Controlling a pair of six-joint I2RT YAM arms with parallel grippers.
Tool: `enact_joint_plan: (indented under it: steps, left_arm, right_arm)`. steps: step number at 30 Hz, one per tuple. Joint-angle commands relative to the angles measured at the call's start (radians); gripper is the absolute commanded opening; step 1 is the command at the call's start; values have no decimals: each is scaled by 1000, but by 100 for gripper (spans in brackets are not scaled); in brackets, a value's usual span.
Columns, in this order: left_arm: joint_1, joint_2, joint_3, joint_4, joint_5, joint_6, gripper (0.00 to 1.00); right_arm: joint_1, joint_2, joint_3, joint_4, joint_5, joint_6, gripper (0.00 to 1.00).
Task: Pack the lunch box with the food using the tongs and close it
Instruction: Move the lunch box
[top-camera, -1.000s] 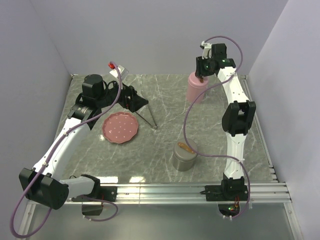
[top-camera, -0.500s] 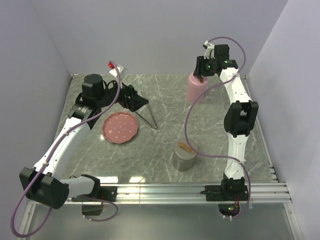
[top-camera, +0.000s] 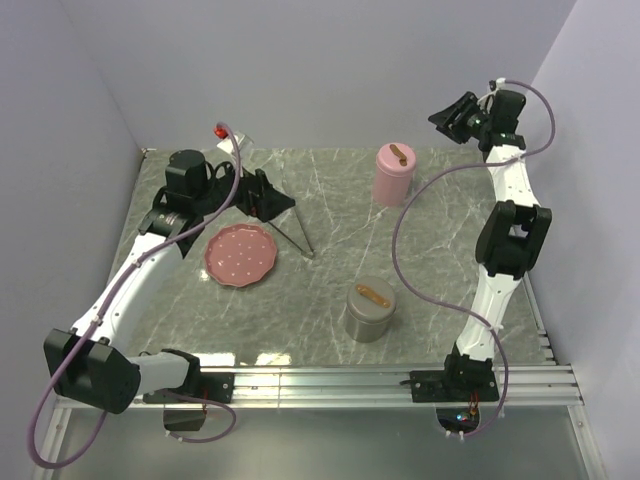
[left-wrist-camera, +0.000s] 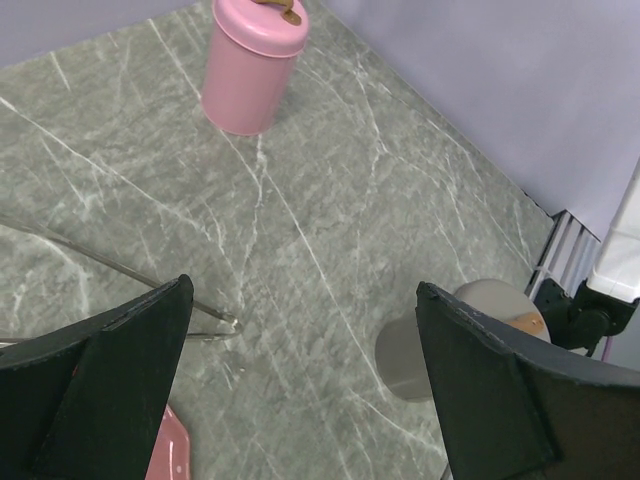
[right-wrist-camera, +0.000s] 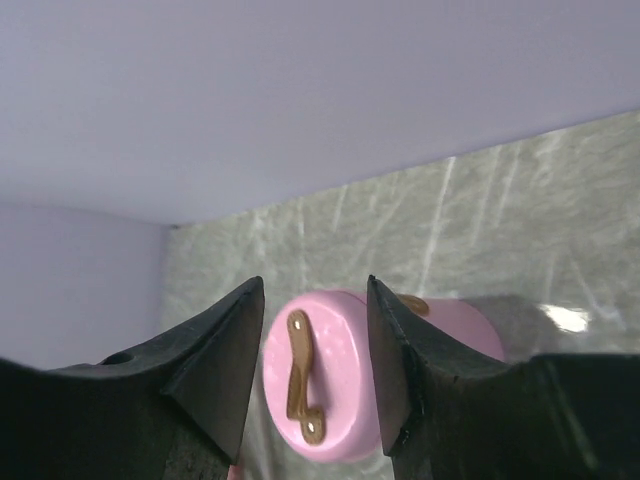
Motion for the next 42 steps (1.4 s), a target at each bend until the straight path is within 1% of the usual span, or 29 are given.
enact_joint_plan:
  steps: [1,4,7,11,16,20,29,32,35,37,42]
  left_arm:
    - [20,2,14,69,-6,10,99]
    - [40,5,17,89,-6,5,99]
    - [57,17,4,98,2,-23,99]
    - [73,7,-54,132,17,-70,99]
    - [85,17,-78,164,19,-90,99]
    - [99,42,-64,167,31,-113,99]
    - [129,50,-56,141,31,-107,99]
    - [137,50,-64,146,32,-113,99]
    - [140,47,-78,158,37,-119,99]
    - [142,45,-81,163,37,-121,99]
    - [143,48,-82,170,42,-122,99]
  right_arm:
    - [2,50,-60,206,-75,268,53]
    - [0,103,-83,263,-114,349,52]
    - [3,143,-111,360,-138,422,49]
    - [2,182,-114,389,-134,437,48]
    - [10,236,-160,499,-189,528,47]
    - [19,290,-188,588,-233,618,47]
    - [72,394,-163,759,-351,727,50]
    - [85,408,-194,806,-385,797,50]
    - [97,419,-226,910,-425,868,48]
    - [111,422,-234,931,-463,884,47]
    - [152,423,-271,1058,-535,957,43]
